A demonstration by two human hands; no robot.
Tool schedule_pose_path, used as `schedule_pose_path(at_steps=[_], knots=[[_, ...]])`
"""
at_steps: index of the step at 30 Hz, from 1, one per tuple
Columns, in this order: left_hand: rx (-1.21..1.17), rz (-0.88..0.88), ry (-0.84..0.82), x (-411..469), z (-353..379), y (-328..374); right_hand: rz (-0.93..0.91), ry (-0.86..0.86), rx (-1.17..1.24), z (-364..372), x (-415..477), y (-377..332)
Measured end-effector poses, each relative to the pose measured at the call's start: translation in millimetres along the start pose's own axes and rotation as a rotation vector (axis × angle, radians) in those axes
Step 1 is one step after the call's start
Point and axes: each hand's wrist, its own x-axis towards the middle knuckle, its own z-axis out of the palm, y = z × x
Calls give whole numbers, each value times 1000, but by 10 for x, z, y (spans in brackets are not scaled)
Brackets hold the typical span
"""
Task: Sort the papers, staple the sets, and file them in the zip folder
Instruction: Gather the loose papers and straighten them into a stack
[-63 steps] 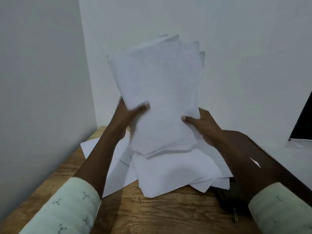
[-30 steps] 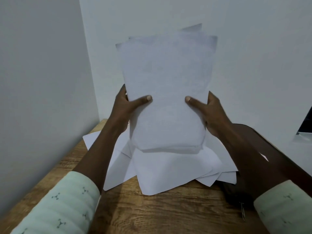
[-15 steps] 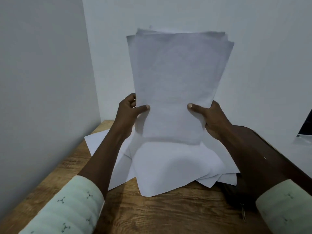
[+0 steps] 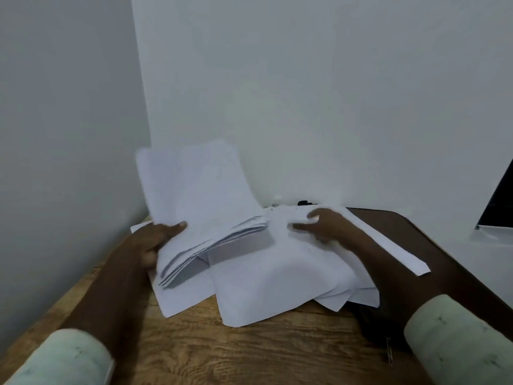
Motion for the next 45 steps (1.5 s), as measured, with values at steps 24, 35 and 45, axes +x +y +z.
schedule_pose_path(at_steps=[24, 35, 45], knots=[[569, 50, 174, 121, 16, 19, 266, 107, -402, 85, 427, 356], [733, 106, 183, 26, 261, -89, 112, 62, -288, 142, 403, 147], [701, -19, 124, -41, 134, -8, 20, 88, -191, 204, 499, 226]])
